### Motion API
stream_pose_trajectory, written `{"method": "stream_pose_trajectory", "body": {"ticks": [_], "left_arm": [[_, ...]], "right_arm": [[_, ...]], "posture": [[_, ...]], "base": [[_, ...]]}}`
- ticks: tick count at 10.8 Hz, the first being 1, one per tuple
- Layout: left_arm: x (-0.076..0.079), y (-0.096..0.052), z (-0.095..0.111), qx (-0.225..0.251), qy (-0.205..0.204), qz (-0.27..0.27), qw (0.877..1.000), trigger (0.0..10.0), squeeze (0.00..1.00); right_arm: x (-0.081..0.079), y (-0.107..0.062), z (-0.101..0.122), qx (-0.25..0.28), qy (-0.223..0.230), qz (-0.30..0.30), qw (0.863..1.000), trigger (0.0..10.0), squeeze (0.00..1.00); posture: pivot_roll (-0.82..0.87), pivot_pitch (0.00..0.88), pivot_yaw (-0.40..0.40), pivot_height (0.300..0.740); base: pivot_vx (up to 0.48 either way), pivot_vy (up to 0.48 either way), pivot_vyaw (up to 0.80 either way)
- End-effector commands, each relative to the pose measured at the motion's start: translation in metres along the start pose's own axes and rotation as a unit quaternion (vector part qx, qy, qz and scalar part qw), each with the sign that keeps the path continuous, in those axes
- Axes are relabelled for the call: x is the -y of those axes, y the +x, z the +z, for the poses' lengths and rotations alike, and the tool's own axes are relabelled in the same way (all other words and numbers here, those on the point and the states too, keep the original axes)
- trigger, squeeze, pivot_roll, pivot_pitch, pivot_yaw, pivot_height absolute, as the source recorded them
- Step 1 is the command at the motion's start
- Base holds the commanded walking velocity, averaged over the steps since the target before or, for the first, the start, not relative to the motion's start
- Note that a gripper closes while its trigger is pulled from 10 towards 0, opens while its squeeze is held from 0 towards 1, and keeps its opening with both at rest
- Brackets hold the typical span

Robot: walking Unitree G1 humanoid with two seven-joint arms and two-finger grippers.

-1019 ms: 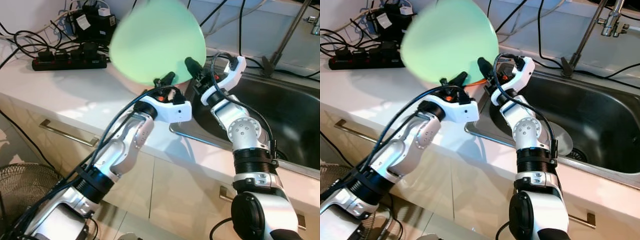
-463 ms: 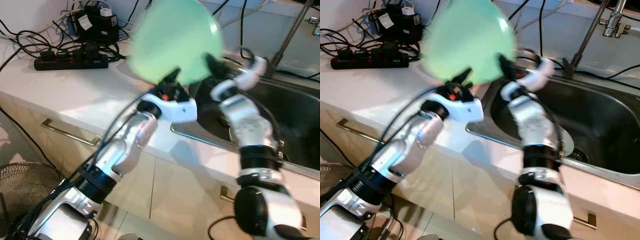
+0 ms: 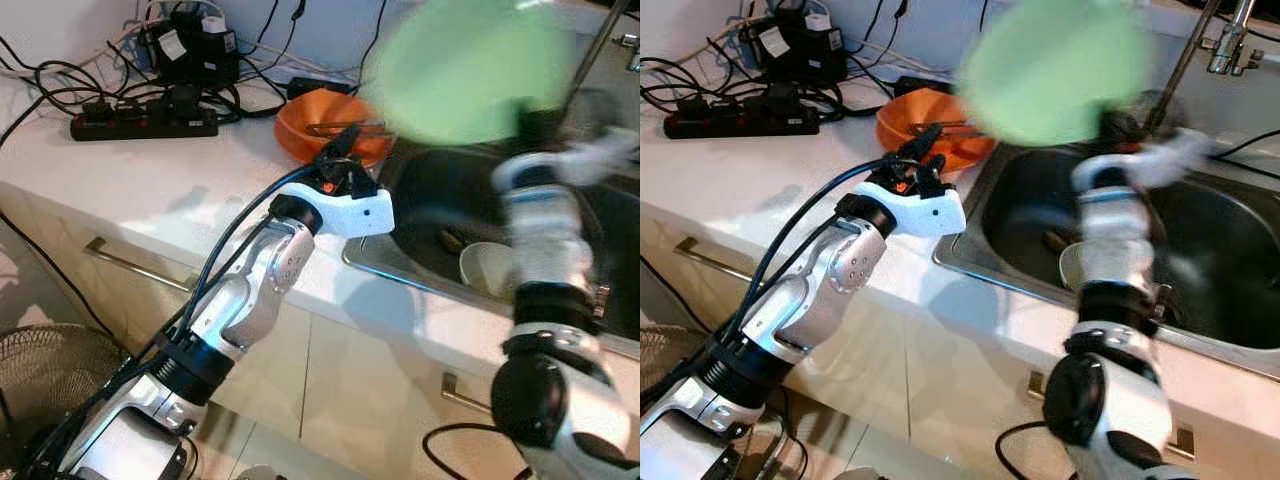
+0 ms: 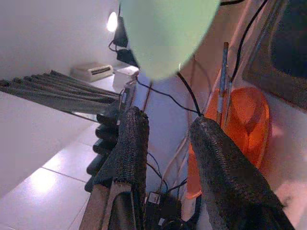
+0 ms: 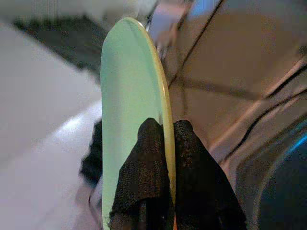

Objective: Kitchen organization

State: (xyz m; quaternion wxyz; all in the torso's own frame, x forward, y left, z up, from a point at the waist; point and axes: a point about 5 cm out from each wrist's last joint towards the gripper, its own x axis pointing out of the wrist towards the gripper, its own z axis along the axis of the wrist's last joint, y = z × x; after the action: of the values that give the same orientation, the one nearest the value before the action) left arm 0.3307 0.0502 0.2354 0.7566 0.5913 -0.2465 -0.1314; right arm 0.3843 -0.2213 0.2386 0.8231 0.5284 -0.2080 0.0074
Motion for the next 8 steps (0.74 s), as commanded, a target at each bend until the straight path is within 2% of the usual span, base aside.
{"method": "stream_pose_trajectory", "body": {"ticks": [1, 2, 3, 4, 5, 6, 7, 8], "left_arm": [[-0.009, 0.002, 0.006, 0.013, -0.004, 0.018, 1.0, 10.0, 0.0], [-0.009, 0.002, 0.007, 0.014, -0.011, 0.021, 1.0, 10.0, 0.0], [-0.009, 0.002, 0.007, 0.015, -0.016, 0.021, 1.0, 10.0, 0.0], [-0.008, 0.002, 0.006, 0.012, -0.032, 0.019, 0.999, 10.0, 0.0], [-0.006, 0.002, 0.004, 0.006, -0.069, 0.013, 0.998, 10.0, 0.0], [-0.005, 0.0, 0.004, 0.006, -0.097, 0.012, 0.995, 10.0, 0.0], [-0.005, 0.0, 0.003, 0.005, -0.105, 0.012, 0.994, 10.0, 0.0], [-0.004, 0.0, 0.004, 0.004, -0.12, 0.008, 0.993, 10.0, 0.0]], "right_arm": [[-0.011, 0.006, 0.012, 0.03, 0.011, 0.016, 0.999, 0.0, 0.0], [-0.006, 0.005, 0.024, 0.067, 0.013, 0.008, 0.998, 0.0, 0.0], [-0.002, 0.004, 0.028, 0.079, -0.006, -0.004, 0.997, 0.0, 0.0], [0.004, 0.002, 0.026, 0.076, -0.042, -0.018, 0.996, 3.1, 0.0], [0.011, -0.001, 0.022, 0.067, -0.088, -0.035, 0.993, 10.0, 0.0], [0.014, -0.003, 0.021, 0.065, -0.099, -0.036, 0.992, 10.0, 0.0], [0.015, -0.003, 0.02, 0.064, -0.102, -0.039, 0.992, 10.0, 0.0], [0.02, -0.005, 0.02, 0.061, -0.125, -0.052, 0.989, 10.0, 0.0]], "posture": [[0.22, 0.0, -0.03, 0.717], [0.22, 0.0, -0.028, 0.717], [0.22, 0.0, -0.028, 0.717], [0.22, 0.0, -0.029, 0.717], [0.22, 0.0, -0.03, 0.717], [0.22, 0.0, -0.03, 0.717], [0.22, 0.0, -0.031, 0.717], [0.22, 0.0, -0.032, 0.717]], "base": [[0.0, 0.0, 0.0], [0.0, 0.0, 0.0], [0.0, 0.0, 0.0], [0.0, 0.0, 0.0], [0.0, 0.0, 0.0], [0.0, 0.0, 0.0], [0.0, 0.0, 0.0], [0.0, 0.0, 0.0]]}}
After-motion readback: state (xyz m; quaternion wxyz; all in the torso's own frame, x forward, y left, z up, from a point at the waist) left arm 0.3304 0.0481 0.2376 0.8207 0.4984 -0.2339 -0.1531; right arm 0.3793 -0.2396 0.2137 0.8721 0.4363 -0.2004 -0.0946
